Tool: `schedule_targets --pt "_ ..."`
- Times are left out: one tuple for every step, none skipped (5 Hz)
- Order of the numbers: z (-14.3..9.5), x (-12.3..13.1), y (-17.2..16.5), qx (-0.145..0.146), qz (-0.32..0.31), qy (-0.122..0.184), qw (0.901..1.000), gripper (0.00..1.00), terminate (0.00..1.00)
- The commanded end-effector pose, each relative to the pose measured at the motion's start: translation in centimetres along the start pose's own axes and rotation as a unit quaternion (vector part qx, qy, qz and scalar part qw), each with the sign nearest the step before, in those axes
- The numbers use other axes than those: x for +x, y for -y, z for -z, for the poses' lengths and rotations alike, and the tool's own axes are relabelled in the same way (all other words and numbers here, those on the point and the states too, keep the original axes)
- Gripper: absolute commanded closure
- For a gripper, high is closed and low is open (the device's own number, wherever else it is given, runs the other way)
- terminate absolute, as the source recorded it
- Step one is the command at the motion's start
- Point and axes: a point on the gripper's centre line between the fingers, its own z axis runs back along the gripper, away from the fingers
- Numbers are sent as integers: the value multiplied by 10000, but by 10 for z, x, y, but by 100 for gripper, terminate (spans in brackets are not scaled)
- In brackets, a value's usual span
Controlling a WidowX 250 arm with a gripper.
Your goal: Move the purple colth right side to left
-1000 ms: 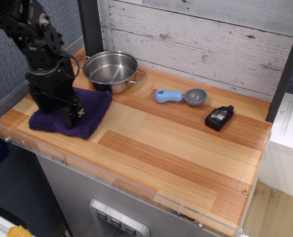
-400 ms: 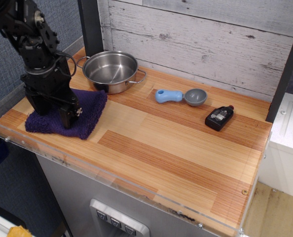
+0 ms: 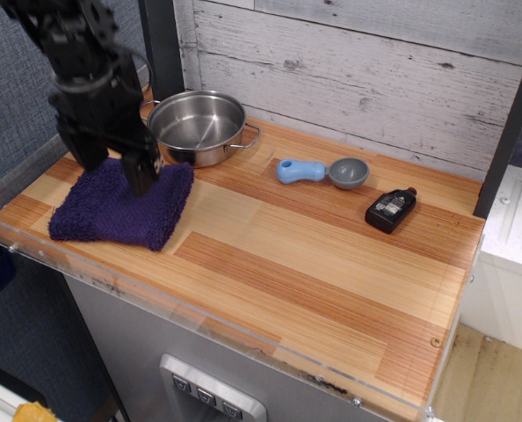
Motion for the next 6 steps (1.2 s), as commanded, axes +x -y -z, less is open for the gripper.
schedule_targets --pt "-63 4 1 91 195 787 9967 0 0" --pt "-91 -2 5 155 408 1123 9927 0 0" --pt "-91 -2 5 155 408 1123 9927 0 0" --pt "-91 -2 5 155 408 1123 9927 0 0" --pt "-91 -2 5 155 408 1123 9927 0 0" --pt "-91 -2 5 155 408 1123 9927 0 100"
